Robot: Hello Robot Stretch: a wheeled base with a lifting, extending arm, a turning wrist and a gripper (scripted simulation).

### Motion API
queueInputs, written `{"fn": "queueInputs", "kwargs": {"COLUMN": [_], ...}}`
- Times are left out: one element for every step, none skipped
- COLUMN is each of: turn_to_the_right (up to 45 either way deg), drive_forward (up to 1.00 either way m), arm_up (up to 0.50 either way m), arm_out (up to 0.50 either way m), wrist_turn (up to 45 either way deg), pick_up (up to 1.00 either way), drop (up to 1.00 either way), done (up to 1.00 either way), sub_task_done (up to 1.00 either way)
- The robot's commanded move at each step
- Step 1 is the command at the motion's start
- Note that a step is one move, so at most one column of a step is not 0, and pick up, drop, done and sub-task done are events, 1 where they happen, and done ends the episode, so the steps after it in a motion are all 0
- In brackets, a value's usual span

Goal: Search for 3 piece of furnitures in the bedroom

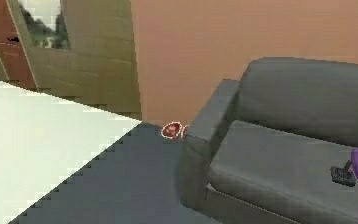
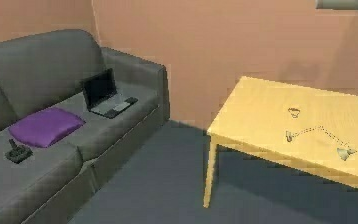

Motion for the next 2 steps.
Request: {"fn": "queueInputs", "kwargs": {"turn_to_the_right": [-12.0, 0.0], "drive_forward": [0.0, 0.1], "arm_up": [0.0, 0.0], "arm_out": [0.0, 0.0], "wrist_turn": [0.0, 0.0], "pick_up": [0.0, 0.0], "drop": [0.0, 0.0], "done": [0.0, 0.0], "sub_task_done": [0.0, 0.0]}}
